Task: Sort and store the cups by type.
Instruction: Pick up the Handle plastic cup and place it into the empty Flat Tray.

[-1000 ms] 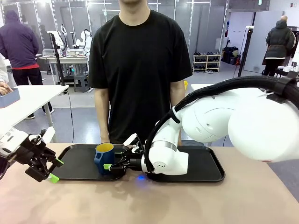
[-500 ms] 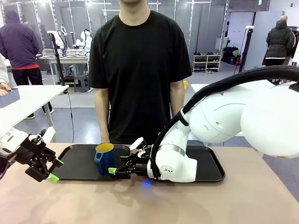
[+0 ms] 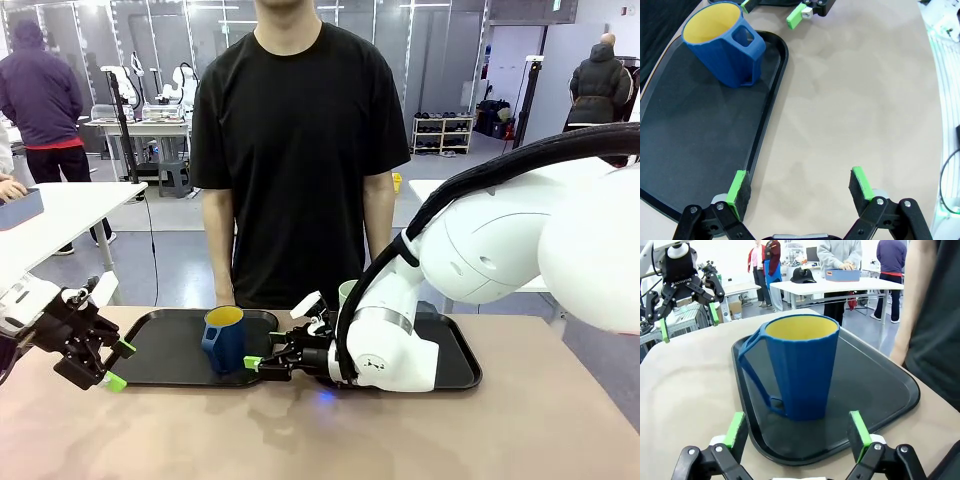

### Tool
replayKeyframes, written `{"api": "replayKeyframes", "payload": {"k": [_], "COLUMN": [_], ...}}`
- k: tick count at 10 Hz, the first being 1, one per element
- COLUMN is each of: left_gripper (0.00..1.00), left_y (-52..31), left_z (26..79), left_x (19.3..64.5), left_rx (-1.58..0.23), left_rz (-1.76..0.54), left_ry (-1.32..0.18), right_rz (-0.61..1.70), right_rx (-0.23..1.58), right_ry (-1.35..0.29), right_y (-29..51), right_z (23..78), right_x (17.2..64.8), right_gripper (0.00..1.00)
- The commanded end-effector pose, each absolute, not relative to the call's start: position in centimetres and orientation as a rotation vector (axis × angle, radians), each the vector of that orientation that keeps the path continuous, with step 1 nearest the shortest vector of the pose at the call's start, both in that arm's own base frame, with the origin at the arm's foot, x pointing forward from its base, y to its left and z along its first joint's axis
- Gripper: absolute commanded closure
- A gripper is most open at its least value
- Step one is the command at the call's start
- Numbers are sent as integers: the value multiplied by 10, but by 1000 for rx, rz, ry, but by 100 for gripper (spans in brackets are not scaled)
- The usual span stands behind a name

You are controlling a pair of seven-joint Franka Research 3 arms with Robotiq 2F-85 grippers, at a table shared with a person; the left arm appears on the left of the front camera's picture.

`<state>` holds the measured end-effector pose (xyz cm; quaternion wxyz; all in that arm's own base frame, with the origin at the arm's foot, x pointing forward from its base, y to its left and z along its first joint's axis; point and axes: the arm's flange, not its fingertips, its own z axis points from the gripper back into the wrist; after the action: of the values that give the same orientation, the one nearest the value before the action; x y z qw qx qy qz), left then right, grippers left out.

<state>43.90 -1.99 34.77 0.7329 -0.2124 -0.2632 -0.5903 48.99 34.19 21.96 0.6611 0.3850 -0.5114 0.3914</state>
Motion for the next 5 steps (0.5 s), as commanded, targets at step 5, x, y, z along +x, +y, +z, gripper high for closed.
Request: {"api": "replayKeyframes", "payload": {"k": [5], "left_gripper": [0], "left_y": [-20], "left_z": [347], "left_x": [439], "left_rx": [-450], "left_rz": [-1301], "left_ry": [-610], "right_rz": [894], "right_rx": [868], "right_ry": [-1155], "right_y": [344], "right_z": [219], "right_x": [493], "right_gripper": [0]}}
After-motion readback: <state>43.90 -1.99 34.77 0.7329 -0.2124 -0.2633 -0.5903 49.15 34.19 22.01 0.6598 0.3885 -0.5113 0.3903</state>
